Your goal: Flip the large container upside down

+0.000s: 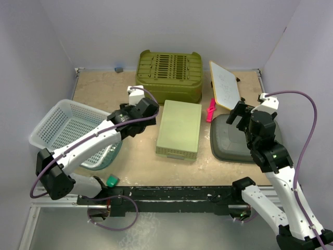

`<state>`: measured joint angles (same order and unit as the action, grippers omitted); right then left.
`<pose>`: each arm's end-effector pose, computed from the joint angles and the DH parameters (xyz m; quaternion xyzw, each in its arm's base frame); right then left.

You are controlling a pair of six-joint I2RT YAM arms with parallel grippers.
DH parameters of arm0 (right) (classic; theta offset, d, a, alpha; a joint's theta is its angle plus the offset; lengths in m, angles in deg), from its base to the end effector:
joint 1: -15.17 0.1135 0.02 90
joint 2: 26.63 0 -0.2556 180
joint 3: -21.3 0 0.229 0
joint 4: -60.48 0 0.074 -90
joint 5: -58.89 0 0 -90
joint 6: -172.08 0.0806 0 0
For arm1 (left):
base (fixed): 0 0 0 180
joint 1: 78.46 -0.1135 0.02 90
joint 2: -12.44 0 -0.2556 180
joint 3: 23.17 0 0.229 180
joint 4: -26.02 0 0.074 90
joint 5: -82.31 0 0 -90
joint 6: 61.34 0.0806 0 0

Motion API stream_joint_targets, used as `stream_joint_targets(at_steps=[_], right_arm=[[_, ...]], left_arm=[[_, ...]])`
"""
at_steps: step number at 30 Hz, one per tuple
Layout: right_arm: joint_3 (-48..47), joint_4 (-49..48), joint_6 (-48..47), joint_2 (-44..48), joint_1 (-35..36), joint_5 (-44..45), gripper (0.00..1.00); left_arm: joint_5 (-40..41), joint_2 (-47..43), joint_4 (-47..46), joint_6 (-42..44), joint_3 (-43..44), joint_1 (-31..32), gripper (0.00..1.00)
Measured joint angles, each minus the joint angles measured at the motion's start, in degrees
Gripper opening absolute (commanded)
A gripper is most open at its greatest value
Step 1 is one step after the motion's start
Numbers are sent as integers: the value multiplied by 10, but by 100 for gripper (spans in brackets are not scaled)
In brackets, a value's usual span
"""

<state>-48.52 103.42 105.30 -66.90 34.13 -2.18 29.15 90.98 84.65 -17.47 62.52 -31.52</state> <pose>0.1685 0.0167 0.3582 0.1830 0.7536 0.0331 0.6305 0.2283 -0.1736 0.2841 -0.0979 0.8964 -0.0219 0.4318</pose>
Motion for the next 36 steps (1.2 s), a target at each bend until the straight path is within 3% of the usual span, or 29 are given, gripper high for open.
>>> stream_joint_targets(at_steps=[3,7,12,16,19,27,29,36], right_arm=[[0,0,0,-2,0,0,100],[0,-1,1,-3,0,-6,100],[0,-1,2,-5,0,-16,100],[0,1,1,1,0,-18,100],[0,3,1,7,0,-21,100],[0,17,-3,18,0,-21,100],[3,17,-3,16,0,-27,100],[8,15,6,-3,0,-41,99]], left_arm=[[54,0,32,13,26,-40,80],[94,-8,17,33,21,-156,78],[67,15,-10,38,16,-295,75],[30,69,-39,37,10,-342,71],[11,109,-57,33,-5,-353,59],[-17,90,-47,16,-37,-352,0],[-29,65,-38,12,-35,-345,0],[-103,50,-28,123,49,-271,0]])
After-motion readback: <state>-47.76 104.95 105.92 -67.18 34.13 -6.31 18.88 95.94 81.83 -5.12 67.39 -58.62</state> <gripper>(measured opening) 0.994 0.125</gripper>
